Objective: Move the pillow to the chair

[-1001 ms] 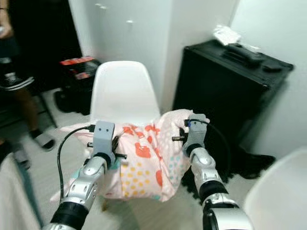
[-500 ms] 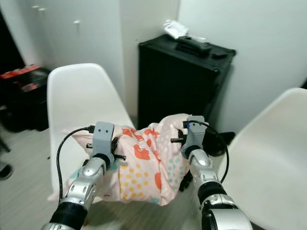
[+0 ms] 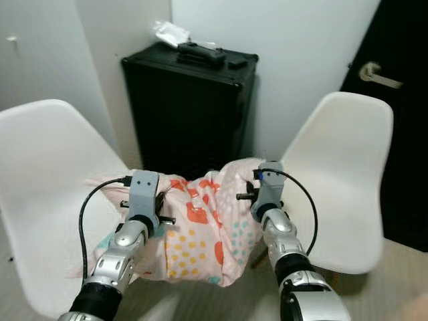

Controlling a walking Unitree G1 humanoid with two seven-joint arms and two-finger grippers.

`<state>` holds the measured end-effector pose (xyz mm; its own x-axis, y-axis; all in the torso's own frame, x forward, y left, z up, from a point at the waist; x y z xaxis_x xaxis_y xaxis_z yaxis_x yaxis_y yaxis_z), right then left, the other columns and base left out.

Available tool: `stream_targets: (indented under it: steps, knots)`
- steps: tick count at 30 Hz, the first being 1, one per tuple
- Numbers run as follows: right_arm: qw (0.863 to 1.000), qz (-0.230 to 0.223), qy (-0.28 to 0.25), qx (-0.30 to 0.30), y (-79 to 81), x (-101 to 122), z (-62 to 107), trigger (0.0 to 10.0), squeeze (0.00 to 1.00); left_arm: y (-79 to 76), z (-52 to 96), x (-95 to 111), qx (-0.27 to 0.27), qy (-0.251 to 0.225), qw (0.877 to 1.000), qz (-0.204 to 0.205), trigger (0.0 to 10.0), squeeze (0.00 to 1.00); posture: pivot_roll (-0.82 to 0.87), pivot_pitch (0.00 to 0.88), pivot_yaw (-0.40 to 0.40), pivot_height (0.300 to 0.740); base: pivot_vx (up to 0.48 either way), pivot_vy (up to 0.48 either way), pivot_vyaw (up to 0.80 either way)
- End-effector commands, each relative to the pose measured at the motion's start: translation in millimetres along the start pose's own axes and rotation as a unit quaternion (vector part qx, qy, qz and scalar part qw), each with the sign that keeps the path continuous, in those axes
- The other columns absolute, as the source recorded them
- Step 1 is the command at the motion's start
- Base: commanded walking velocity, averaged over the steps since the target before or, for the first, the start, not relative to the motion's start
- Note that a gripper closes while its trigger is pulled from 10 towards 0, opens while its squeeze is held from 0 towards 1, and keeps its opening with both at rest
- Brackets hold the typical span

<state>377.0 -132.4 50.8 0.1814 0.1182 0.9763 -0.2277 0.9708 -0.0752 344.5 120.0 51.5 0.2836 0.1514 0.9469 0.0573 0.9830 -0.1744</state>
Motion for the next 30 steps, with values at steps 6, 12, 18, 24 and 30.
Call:
stream_targets:
  steps: [6, 12, 18, 24, 30]
  knots:
    - [1.0, -0.002, -0.019, 0.017, 11.1, 10.4, -4.3, 10.0, 0.0, -4.6, -1.1, 11.8, -0.013, -0.023, 1.0, -0.006, 10.0, 0.0, -0.01, 0.0, -0.105, 0.737, 0.0, 0.0, -0.8]
    - [0.999, 0.01, -0.014, 0.03, 11.1, 8.6, -3.3, 10.0, 0.0, -2.8, 2.7, 7.3, 0.007, -0.026, 1.0, 0.011, 10.0, 0.0, -0.01, 0.0, -0.164, 0.737, 0.0, 0.0, -0.8]
    - [0.999, 0.011, -0.012, 0.034, 10.7, 8.8, -3.7, 10.0, 0.0, -3.8, 6.2, 2.4, 0.014, -0.025, 0.999, 0.02, 10.0, 0.0, -0.01, 0.0, -0.173, 0.737, 0.0, 0.0, -0.8]
    - [0.999, 0.01, -0.012, 0.036, 14.3, 11.5, -6.2, 10.0, 0.0, 2.0, 6.1, 3.5, 0.017, -0.024, 0.999, 0.016, 10.0, 0.0, 0.0, 0.0, -0.167, 0.737, 0.0, 0.0, -0.8]
    - [0.999, -0.004, -0.019, 0.033, 16.9, 14.4, -7.5, 10.0, 0.0, 6.3, 5.3, 9.7, 0.015, -0.028, 0.999, 0.008, 10.0, 0.0, 0.02, 0.0, -0.126, 0.737, 0.0, 0.0, -0.8]
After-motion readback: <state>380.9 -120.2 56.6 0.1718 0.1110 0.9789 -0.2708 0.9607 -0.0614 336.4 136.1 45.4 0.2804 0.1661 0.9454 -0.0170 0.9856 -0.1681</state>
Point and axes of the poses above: a point about 5 cm out from each wrist's last joint towards the gripper, its own z axis pointing back from the gripper into the wrist, its own x axis along the axis of the wrist's last joint, y = z × x, the point moved 4 cm from there along -z, pointing out of the wrist towards the gripper, and after that the axes turned 13 degrees about z, right-handed, at the moved point
